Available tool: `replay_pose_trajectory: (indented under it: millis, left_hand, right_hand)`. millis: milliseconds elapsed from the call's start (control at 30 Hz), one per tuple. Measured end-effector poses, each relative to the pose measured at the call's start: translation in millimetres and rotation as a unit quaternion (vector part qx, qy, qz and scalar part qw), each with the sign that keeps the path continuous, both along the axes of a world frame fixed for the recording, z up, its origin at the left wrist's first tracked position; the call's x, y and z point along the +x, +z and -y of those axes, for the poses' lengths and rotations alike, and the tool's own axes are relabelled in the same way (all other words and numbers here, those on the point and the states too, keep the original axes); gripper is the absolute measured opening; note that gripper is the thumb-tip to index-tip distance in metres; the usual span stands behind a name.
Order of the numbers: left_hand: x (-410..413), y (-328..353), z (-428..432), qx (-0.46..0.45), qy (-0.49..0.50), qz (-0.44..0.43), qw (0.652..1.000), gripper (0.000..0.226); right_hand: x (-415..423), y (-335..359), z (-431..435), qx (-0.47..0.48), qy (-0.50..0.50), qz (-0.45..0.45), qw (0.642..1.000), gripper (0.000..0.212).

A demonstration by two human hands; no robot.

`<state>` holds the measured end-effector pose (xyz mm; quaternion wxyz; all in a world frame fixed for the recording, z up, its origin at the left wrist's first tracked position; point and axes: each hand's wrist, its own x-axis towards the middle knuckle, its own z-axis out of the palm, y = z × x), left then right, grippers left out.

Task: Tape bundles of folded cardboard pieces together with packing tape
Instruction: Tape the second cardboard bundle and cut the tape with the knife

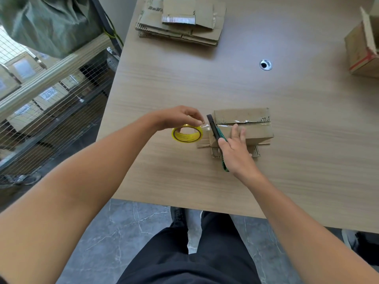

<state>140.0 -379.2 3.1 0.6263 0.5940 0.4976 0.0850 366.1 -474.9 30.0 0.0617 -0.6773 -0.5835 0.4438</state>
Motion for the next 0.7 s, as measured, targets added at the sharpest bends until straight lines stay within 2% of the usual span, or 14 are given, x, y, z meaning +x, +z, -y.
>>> replay_pose_trajectory:
  millis: [133,233,300,367,433,567,700]
  left_hand:
    - [-3.7,-0.8,-2.8,-0.038,0.005,0.008,0.999,0.015]
    - [-0.2,-4.4,-0.6,-0.015,-0.012,-0.014,1.0,0.014]
    - [0.1,-8.8,1.2,0.069,-0.045,-0.09,0.992,0.016]
    - [0.3,-14.7,4.9,0.151,-0.081,-0.195,0.966,0.022]
    - [2.5,-18.0,8.1,0.152,-0.093,-0.253,0.951,0.032]
    - [5.2,-13.4,11.8,0.147,-0.034,-0.225,0.963,0.017]
    - [9.2,-2.6,22.8,0.168,-0.005,-0.225,0.96,0.016]
  right_hand:
    - [0.9,3.4,-2.3,-0.009,-0.028,-0.042,0.999,0.042]
    - [2.2,5.2,-2.2,-0.013,-0.026,-0.047,0.998,0.04]
    - [1.6,8.4,-3.0,-0.018,-0.026,-0.053,0.998,0.04]
    - [0.0,12.7,-5.2,-0.029,-0.027,-0.058,0.998,0.04]
    - [-1.0,16.4,-8.1,-0.045,-0.026,-0.059,0.997,0.04]
    - [-0.6,13.0,-8.4,-0.053,-0.001,-0.023,0.998,0.041]
    - [-6.0,5.7,-3.0,-0.046,0.047,0.058,0.996,0.044]
